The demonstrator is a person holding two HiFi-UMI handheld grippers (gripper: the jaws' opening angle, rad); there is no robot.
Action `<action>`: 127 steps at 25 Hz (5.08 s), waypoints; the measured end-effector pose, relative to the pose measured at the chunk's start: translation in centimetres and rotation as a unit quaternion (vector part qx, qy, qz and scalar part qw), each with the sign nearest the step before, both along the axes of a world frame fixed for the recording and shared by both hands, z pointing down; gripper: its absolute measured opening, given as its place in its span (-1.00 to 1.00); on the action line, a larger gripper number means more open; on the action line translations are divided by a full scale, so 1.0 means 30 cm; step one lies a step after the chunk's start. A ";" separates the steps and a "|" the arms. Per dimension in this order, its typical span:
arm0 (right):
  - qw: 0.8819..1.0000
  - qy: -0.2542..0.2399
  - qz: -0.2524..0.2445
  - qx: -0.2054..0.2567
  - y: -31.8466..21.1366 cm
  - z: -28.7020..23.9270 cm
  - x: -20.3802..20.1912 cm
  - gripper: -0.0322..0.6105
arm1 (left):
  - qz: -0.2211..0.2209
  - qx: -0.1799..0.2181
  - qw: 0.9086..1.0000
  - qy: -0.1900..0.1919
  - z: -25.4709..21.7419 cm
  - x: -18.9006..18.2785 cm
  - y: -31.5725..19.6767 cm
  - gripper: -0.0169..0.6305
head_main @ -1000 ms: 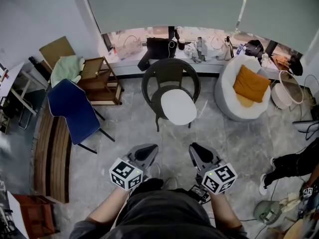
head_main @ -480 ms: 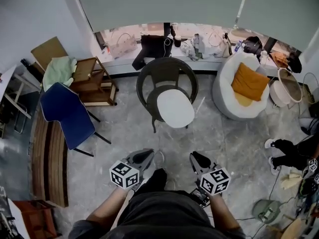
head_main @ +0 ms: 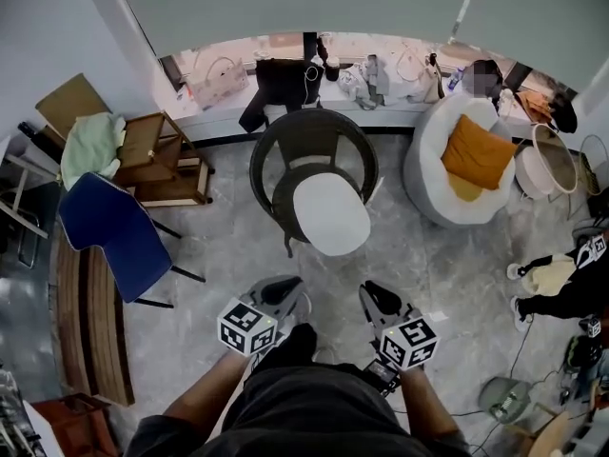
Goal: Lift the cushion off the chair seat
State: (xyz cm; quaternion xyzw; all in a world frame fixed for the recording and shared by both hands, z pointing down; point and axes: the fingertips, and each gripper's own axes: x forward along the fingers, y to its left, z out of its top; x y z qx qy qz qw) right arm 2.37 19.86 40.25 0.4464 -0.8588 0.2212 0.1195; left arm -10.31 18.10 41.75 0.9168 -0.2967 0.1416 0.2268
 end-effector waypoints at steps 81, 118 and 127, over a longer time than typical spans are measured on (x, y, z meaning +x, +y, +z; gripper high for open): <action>0.913 0.073 0.083 -0.392 -0.842 1.833 0.470 -0.81 | 0.017 -0.222 0.970 -0.097 1.011 0.450 -0.816 -0.54; 0.998 0.059 0.020 -0.028 -1.059 0.406 0.178 -0.84 | -0.015 -0.025 0.997 -0.073 0.253 0.350 -0.993 -0.55; 0.995 0.033 0.027 0.087 -1.057 -0.060 0.070 -0.84 | -0.038 0.063 0.996 -0.053 -0.086 0.260 -1.028 -0.55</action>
